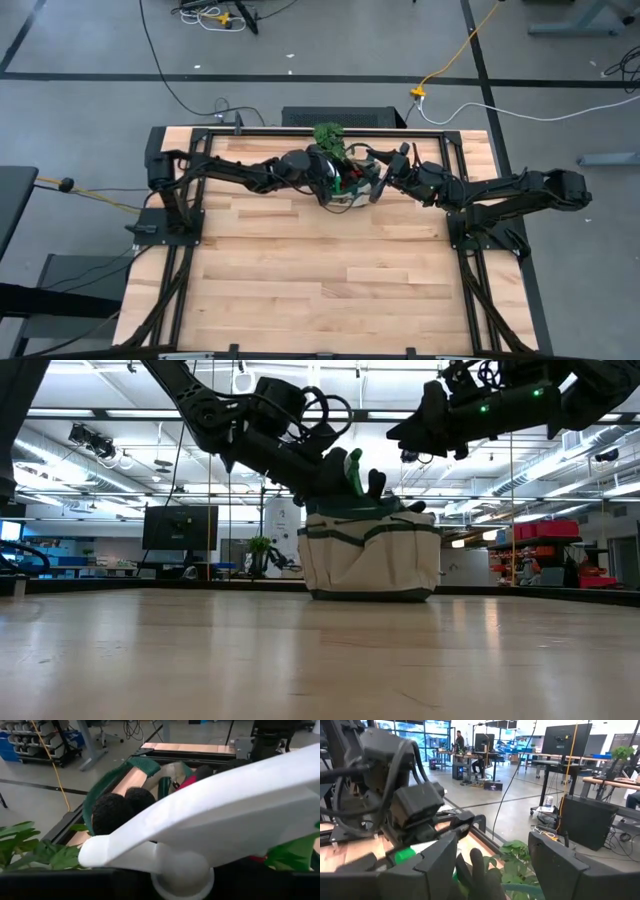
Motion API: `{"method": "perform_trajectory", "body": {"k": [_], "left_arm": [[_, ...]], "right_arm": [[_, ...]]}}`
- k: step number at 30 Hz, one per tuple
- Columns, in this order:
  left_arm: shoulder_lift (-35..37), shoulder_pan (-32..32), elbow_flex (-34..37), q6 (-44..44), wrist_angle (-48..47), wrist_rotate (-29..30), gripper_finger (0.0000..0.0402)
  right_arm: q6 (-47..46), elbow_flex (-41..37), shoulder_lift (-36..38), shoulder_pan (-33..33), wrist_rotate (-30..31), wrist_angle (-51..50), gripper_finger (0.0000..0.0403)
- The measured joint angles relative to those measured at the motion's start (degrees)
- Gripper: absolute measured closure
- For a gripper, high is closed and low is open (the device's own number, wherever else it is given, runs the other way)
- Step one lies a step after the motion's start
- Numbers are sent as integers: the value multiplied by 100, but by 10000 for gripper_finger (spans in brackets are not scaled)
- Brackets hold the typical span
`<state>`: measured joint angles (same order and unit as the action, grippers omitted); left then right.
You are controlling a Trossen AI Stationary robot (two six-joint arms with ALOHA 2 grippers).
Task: Pick & Place Garden tools in Gardening bag
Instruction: Put the green spray bottle into the green gardening bag
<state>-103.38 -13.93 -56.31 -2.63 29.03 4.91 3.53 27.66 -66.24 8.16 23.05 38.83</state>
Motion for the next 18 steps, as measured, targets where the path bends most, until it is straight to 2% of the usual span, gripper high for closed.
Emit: {"method": "perform_trajectory", "body": {"k": [2,6,9,12,18], "left_arm": [[93,0,8,0,-57,10,260],[177,2,6,2,-146,21,171],[177,28,7,5,-257,26,126],[177,34,6,2,-355,36,109],[227,35,5,-4,-371,40,104]], "right_arm": [[0,0,0,0,0,-13,156],[0,0,0,0,0,-15,156],[0,0,0,0,0,-15,156],[0,0,0,0,0,-15,156],[0,0,0,0,2,-25,156]]}}
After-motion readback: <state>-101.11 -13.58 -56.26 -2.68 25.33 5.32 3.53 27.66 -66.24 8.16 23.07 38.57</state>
